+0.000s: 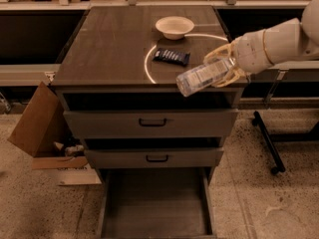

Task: Pick blue plastic bottle from bottom drawer and place on counter

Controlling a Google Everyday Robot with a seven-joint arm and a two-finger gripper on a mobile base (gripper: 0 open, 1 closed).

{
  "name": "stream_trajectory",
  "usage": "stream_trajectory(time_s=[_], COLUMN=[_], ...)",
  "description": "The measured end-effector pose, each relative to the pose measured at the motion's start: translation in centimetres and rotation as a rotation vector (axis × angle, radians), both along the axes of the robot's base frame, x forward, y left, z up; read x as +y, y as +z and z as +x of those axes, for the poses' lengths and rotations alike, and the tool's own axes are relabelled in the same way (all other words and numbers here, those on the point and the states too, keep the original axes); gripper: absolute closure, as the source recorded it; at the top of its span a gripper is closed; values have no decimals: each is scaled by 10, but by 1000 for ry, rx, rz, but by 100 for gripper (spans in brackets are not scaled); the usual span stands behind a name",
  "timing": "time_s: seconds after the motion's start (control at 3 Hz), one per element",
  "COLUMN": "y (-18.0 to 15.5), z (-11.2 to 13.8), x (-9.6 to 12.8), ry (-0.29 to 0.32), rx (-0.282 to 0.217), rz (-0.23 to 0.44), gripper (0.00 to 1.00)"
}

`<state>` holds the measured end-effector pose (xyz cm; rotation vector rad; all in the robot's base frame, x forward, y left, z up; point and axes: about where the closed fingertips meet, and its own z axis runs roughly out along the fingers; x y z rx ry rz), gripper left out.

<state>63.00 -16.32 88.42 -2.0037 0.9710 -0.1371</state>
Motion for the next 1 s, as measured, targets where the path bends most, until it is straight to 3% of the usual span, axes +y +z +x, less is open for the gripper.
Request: stream_trajectory(time_s=[0.33, 0.67, 1.0], y=[36, 58, 54], z=[26, 52, 65], x=[4, 15, 27], ry=[-6, -28, -67], rx=[2, 52, 123], rz=[40, 65, 95], gripper=[100, 100, 100])
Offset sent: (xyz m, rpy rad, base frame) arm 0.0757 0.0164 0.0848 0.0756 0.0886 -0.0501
